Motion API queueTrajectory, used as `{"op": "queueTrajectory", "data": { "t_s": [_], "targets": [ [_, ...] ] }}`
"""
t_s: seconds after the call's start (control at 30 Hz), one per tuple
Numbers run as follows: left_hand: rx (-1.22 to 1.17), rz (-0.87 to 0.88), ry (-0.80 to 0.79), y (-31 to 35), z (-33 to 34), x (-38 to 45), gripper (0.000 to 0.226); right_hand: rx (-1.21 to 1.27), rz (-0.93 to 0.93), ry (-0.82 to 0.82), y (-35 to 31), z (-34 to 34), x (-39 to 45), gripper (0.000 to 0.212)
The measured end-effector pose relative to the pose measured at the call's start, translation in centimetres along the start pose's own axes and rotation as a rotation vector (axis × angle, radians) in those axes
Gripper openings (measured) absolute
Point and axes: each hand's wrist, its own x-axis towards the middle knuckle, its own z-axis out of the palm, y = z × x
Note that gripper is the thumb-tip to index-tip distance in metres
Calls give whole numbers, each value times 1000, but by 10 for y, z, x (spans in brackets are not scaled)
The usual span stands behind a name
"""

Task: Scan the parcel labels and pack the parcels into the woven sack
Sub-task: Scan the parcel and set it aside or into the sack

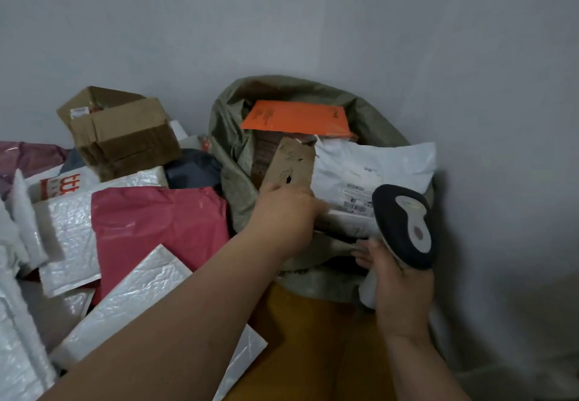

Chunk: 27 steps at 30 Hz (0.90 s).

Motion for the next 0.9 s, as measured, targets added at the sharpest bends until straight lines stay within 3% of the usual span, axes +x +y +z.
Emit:
{"op": "queueTrajectory", "data": {
  "t_s": [0.03, 0.17, 0.2, 0.3, 0.4, 0.6, 0.67, 0.77, 0.9],
  "targets": [
    [-1, 34, -14, 6, 0, 5, 44, 8, -30, -6, -3, -2, 1, 21],
    [-85, 112, 169, 21, 8, 18, 42, 30, -63, -47, -11, -5, 4, 14],
    [-134, 90, 89, 21, 11, 20, 40, 23, -62, -47, -11, -6, 5, 15],
    [-208, -17, -371, 20, 31, 23, 37, 20, 0, -67, -4, -8, 5, 9],
    [-196, -71, -470, 12, 49, 17, 37, 28, 73, -99, -1, -6, -1, 19],
    [-393, -242, -94, -13, 56, -12, 32, -10, 76, -73, -12, 2, -6, 6],
    [-510, -314, 99, -23, 52, -27, 28, -17, 78, -70, -17, 9, -12, 7],
    [-695, -450, 340, -45, 45, -58, 27, -42, 91, -157, -26, 30, -30, 14],
    [-798, -694, 513, -88, 47, -118, 28, -93, 133, -343, -29, 66, -68, 16]
  ]
}}
